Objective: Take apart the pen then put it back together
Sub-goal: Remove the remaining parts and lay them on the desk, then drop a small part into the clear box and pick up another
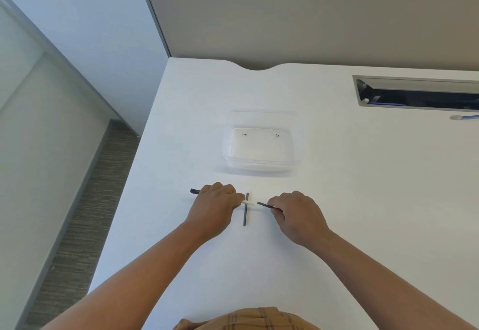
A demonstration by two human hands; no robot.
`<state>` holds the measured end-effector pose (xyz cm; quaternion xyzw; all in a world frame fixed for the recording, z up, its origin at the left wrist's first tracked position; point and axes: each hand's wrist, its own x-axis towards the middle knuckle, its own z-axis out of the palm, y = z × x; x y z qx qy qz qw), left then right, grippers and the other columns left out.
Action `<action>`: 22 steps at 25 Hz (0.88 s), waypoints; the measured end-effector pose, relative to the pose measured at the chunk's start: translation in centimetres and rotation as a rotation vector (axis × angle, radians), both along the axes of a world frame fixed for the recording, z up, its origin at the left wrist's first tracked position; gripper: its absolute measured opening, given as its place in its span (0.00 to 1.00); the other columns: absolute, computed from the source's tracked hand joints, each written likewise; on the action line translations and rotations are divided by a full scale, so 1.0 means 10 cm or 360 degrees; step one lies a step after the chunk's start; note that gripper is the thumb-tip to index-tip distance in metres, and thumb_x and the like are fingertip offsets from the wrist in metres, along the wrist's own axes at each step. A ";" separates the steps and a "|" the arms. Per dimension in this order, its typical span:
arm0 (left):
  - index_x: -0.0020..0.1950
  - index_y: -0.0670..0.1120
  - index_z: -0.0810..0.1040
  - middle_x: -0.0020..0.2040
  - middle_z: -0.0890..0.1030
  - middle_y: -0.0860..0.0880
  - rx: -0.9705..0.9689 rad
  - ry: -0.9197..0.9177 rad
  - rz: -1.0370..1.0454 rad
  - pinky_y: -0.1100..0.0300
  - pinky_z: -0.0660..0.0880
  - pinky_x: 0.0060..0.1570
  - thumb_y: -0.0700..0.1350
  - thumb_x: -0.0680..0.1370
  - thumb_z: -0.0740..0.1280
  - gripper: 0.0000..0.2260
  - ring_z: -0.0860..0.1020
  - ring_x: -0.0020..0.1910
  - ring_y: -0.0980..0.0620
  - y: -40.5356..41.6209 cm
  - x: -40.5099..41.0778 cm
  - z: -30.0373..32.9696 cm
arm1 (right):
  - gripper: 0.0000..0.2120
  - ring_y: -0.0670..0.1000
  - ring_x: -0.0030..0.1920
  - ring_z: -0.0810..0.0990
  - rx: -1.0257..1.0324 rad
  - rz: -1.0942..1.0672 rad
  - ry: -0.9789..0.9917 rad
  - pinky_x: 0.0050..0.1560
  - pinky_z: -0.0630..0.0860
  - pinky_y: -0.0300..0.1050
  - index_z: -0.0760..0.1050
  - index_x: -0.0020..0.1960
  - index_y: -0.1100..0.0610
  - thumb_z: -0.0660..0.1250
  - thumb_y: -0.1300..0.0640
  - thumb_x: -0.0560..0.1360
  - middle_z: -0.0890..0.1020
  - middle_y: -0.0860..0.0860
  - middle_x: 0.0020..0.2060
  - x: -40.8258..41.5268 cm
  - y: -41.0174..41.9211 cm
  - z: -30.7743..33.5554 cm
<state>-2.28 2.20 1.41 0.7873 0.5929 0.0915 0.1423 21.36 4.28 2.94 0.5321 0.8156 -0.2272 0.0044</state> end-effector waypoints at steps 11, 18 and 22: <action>0.54 0.51 0.78 0.45 0.78 0.52 -0.0535 -0.0407 0.0444 0.55 0.73 0.40 0.47 0.84 0.59 0.08 0.76 0.42 0.49 0.01 0.06 -0.06 | 0.11 0.51 0.44 0.83 -0.0061 -0.0357 0.0660 0.50 0.79 0.50 0.84 0.56 0.51 0.69 0.61 0.77 0.83 0.47 0.46 -0.02 0.36 0.26; 0.48 0.48 0.81 0.37 0.86 0.51 -0.0888 -0.1207 0.1226 0.55 0.79 0.39 0.48 0.80 0.66 0.06 0.81 0.31 0.55 0.15 0.06 -0.16 | 0.11 0.58 0.47 0.81 0.0129 -0.0146 0.0217 0.49 0.78 0.53 0.84 0.52 0.53 0.64 0.61 0.78 0.82 0.53 0.48 -0.21 1.19 0.54; 0.49 0.45 0.81 0.37 0.87 0.49 -0.0957 -0.1395 0.1310 0.51 0.82 0.47 0.45 0.80 0.68 0.05 0.83 0.32 0.51 0.22 0.01 -0.21 | 0.12 0.59 0.50 0.81 -0.0113 -0.0070 -0.0133 0.51 0.81 0.55 0.83 0.52 0.52 0.63 0.63 0.77 0.82 0.53 0.51 -0.37 1.45 0.46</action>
